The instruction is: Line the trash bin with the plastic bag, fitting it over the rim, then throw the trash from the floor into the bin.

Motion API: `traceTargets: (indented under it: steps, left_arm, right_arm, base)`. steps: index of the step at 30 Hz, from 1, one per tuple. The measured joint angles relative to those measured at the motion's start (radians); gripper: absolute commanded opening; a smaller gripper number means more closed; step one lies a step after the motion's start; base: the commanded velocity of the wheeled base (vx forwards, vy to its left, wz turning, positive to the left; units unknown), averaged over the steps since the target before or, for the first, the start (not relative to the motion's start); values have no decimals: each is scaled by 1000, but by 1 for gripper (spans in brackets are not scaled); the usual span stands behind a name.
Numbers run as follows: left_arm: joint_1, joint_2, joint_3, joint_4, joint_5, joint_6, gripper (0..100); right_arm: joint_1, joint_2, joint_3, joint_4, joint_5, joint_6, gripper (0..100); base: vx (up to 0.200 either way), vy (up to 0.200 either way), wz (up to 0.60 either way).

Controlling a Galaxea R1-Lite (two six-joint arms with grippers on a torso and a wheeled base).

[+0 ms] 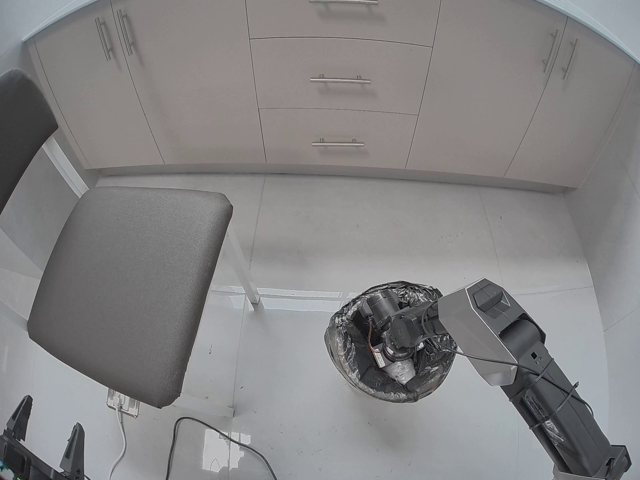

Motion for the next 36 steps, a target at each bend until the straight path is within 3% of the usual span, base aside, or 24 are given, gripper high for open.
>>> traceTargets:
  steps: [13, 22, 29, 36]
  left_arm:
    - [0, 0, 0, 0, 0, 0, 100]
    - [0, 0, 0, 0, 0, 0, 100]
    - [0, 0, 0, 0, 0, 0, 100]
    - [0, 0, 0, 0, 0, 0, 100]
  right_arm:
    - [-10, 0, 0, -13, 0, 11, 0]
    - [6, -114, 0, 48, 0, 5, 0]
    - [51, -267, 0, 203, 0, 4, 0]
    - [118, -493, 0, 531, -53, 5, 0]
  base:
    - [0, 0, 0]
    - [0, 0, 0]
    - [0, 0, 0]
    - [0, 0, 0]
